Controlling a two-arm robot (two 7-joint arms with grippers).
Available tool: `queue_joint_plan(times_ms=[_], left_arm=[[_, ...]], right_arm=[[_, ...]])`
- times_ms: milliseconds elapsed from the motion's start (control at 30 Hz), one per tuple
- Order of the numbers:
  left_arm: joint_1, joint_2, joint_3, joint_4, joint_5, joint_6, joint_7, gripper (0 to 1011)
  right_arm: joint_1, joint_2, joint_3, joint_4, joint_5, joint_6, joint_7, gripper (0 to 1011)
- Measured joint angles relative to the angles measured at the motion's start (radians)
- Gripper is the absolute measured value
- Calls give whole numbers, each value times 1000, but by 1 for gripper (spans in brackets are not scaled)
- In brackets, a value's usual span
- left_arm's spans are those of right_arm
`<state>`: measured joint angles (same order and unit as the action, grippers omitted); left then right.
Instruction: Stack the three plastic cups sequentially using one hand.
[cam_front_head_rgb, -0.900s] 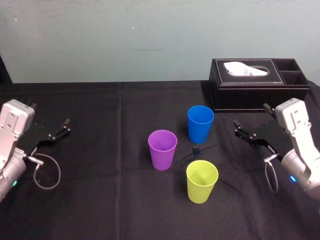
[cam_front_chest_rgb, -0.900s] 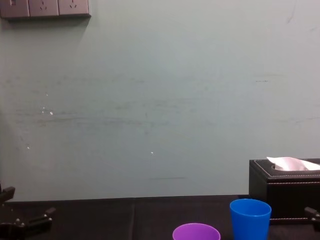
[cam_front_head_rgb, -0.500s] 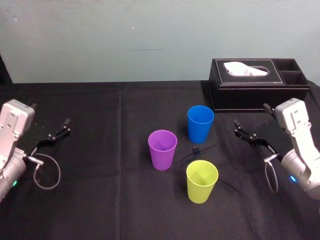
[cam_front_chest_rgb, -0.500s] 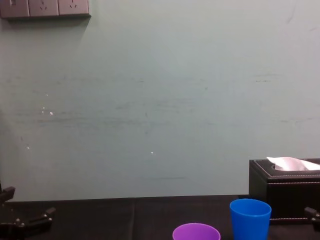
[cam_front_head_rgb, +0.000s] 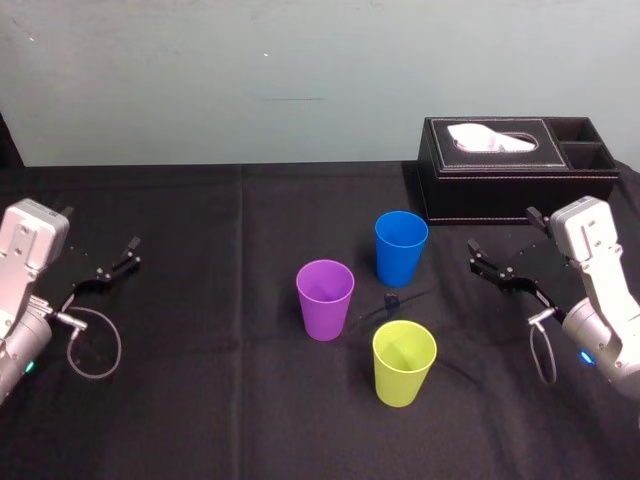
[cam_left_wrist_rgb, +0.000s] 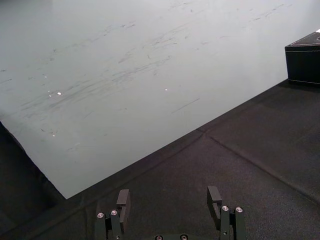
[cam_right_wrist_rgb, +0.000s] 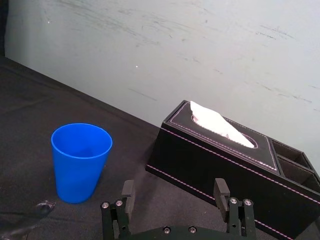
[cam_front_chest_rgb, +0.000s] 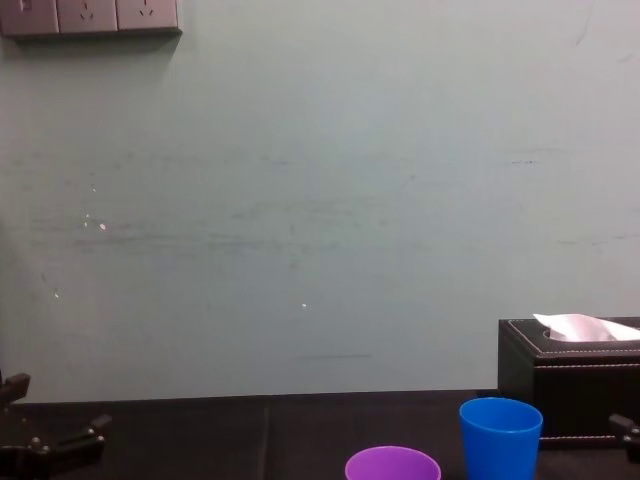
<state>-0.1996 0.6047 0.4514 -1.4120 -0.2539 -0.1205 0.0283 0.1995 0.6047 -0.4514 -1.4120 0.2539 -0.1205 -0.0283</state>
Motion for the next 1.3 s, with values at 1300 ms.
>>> queue_joint_plan(times_ms=[1300], left_arm=[[0,0,0,0,0,0,0,1010]], right_arm=[[0,0,0,0,0,0,0,1000]])
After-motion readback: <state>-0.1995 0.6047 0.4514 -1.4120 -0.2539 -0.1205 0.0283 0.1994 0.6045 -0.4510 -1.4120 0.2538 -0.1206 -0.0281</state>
